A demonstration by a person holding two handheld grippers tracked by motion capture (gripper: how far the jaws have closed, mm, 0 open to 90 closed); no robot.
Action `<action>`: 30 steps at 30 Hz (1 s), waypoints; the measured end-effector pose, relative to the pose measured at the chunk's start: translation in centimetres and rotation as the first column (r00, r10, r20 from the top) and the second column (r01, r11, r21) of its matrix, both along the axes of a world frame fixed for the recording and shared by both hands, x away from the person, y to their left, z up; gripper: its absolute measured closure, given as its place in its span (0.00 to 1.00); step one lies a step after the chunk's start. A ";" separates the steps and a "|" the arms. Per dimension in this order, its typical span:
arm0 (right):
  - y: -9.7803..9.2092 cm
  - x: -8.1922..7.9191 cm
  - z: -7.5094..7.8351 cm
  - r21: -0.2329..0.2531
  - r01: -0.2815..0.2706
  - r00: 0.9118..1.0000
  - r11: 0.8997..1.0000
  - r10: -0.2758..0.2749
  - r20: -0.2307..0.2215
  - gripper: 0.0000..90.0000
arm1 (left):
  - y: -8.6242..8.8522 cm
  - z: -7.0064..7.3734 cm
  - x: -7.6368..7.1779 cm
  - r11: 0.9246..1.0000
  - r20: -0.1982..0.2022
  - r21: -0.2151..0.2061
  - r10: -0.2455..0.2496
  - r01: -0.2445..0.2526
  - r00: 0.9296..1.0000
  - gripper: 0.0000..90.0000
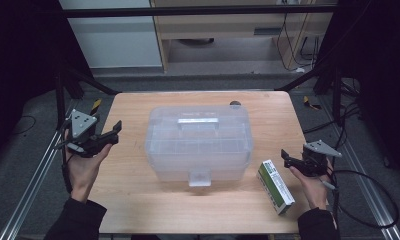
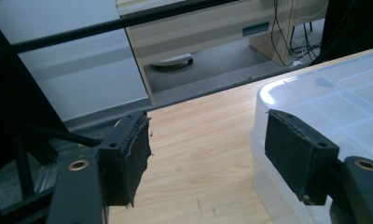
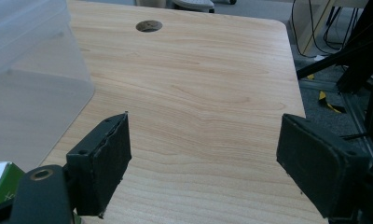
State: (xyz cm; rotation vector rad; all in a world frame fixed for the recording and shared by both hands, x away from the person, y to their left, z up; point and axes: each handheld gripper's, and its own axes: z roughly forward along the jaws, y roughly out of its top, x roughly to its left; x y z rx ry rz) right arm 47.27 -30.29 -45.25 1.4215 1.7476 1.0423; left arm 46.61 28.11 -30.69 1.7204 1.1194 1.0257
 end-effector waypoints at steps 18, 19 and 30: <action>0.0 0.1 -0.2 -0.002 -0.012 1.000 1.000 0.012 -0.007 0.19 | -1.8 3.4 1.2 0.968 0.026 0.251 -0.038 0.031 0.999 0.33; 0.0 0.1 -0.2 -0.002 -0.012 1.000 1.000 0.012 -0.007 0.19 | -1.8 3.4 1.2 0.968 0.026 0.251 -0.038 0.031 0.999 0.33; 0.0 0.1 -0.3 -0.009 -0.017 1.000 1.000 0.016 -0.004 0.18 | -3.7 4.3 1.4 0.940 0.041 0.332 -0.093 0.075 0.995 0.32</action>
